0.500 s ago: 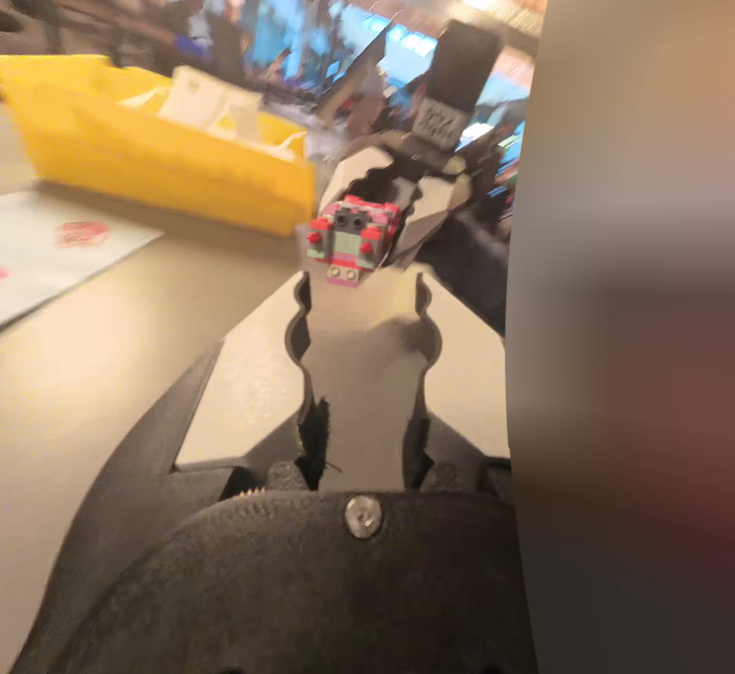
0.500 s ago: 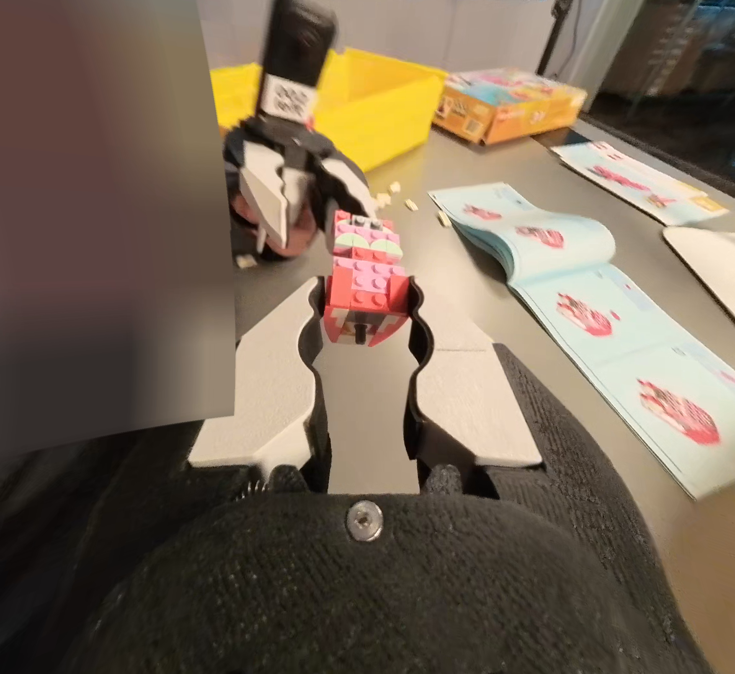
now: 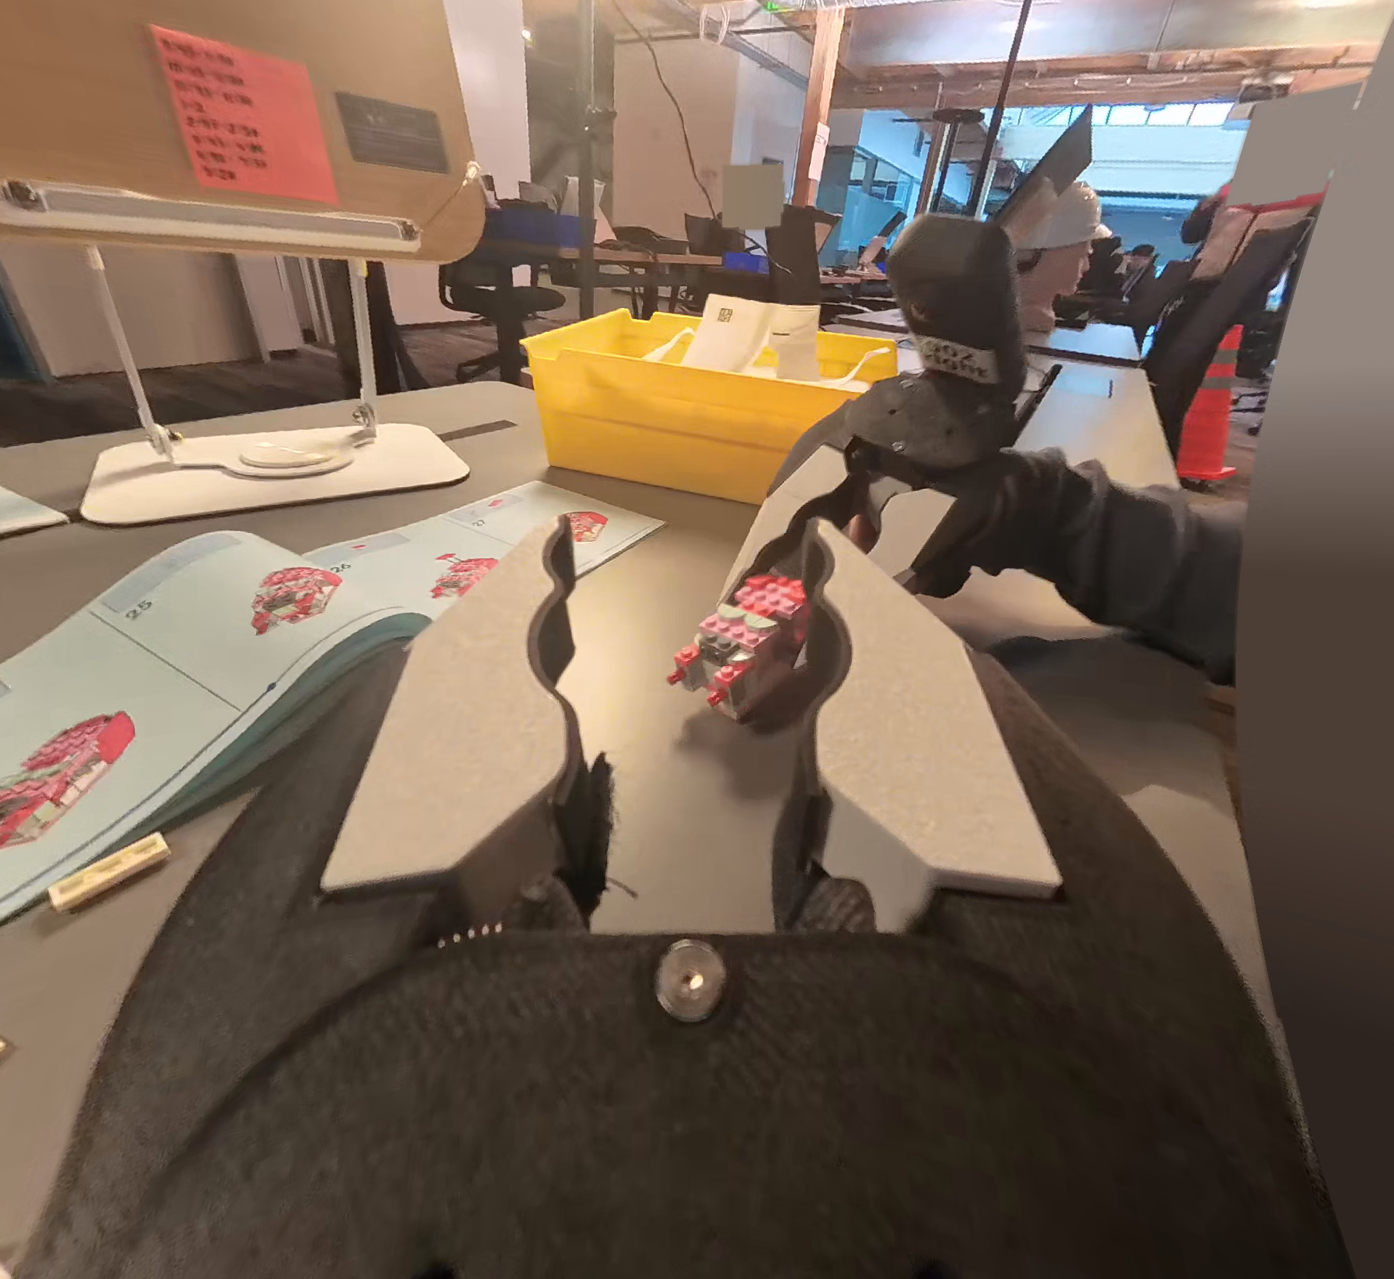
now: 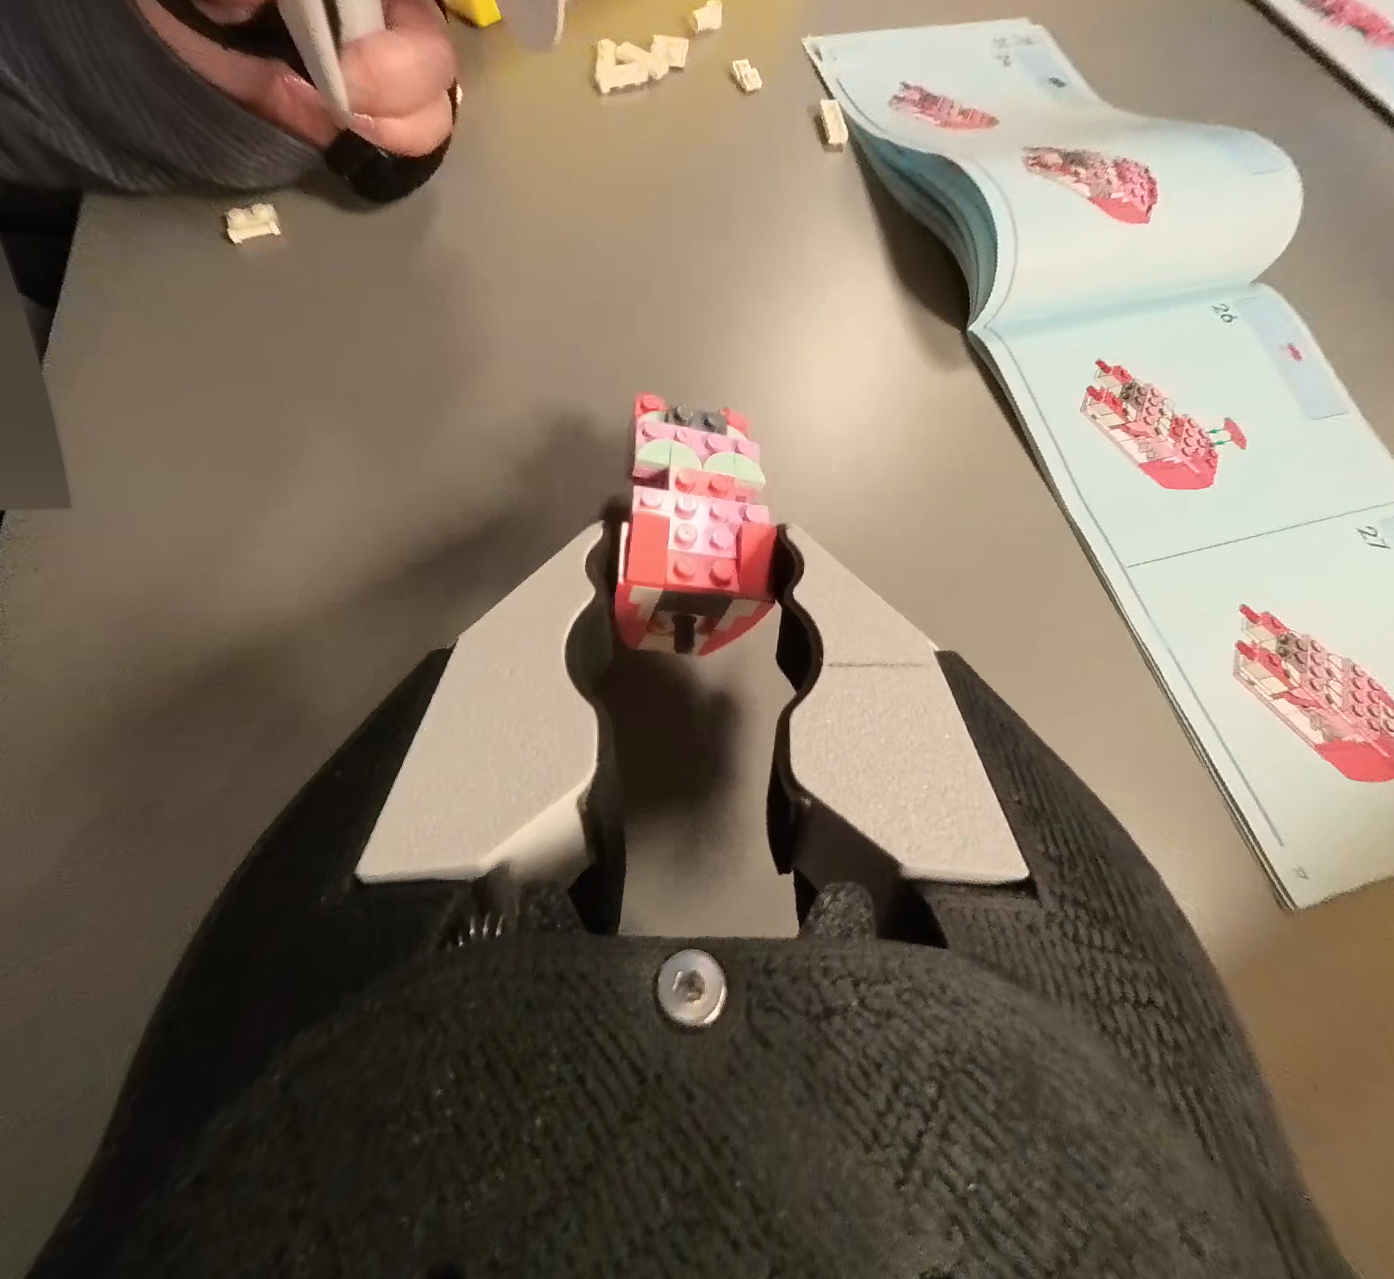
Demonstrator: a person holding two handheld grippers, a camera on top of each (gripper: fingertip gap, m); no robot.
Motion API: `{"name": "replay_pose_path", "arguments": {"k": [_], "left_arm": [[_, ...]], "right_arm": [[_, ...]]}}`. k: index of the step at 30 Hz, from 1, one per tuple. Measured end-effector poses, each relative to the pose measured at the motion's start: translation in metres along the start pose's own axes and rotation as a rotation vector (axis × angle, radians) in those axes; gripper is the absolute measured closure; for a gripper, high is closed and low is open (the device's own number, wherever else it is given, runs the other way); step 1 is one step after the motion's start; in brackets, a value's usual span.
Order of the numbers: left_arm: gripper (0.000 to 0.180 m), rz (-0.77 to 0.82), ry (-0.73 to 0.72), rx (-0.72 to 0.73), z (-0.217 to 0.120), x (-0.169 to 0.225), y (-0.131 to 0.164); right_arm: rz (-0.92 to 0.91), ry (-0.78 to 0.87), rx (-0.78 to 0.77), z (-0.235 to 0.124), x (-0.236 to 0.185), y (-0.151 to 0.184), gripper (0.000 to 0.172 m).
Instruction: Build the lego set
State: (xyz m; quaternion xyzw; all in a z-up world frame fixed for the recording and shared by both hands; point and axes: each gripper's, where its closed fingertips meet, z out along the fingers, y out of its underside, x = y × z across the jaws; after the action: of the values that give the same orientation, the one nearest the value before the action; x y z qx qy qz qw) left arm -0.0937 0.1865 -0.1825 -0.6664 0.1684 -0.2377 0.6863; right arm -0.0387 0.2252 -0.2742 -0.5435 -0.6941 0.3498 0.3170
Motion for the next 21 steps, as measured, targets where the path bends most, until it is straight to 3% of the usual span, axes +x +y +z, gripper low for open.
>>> {"name": "replay_pose_path", "arguments": {"k": [5, 7, 9, 12, 14, 18, 21], "left_arm": [[0.121, -0.050, -0.009, 0.004, -0.001, -0.002, 0.000], [0.121, -0.055, -0.010, -0.001, -0.001, -0.003, 0.001], [0.122, -0.048, -0.017, -0.008, 0.000, -0.003, 0.002], [0.122, -0.033, -0.028, -0.012, 0.000, -0.004, 0.002], [0.122, -0.026, -0.041, -0.005, 0.002, -0.006, 0.002], [0.121, -0.027, -0.066, 0.034, 0.004, -0.010, -0.002], [0.121, -0.027, -0.093, 0.064, 0.003, -0.014, -0.005]], "right_arm": [[-0.050, 0.032, -0.056, 0.002, 0.004, 0.012, 0.128], [-0.038, 0.028, -0.032, 0.003, 0.003, 0.014, 0.110], [-0.036, 0.031, 0.046, -0.005, 0.004, 0.005, 0.098], [-0.028, 0.088, 0.279, -0.031, 0.013, -0.021, 0.097], [-0.023, 0.180, 0.422, -0.055, 0.026, -0.036, 0.105], [-0.094, 0.598, 0.719, -0.115, 0.064, -0.063, 0.150], [-0.118, 0.821, 0.668, -0.129, 0.084, -0.054, 0.159]]}}
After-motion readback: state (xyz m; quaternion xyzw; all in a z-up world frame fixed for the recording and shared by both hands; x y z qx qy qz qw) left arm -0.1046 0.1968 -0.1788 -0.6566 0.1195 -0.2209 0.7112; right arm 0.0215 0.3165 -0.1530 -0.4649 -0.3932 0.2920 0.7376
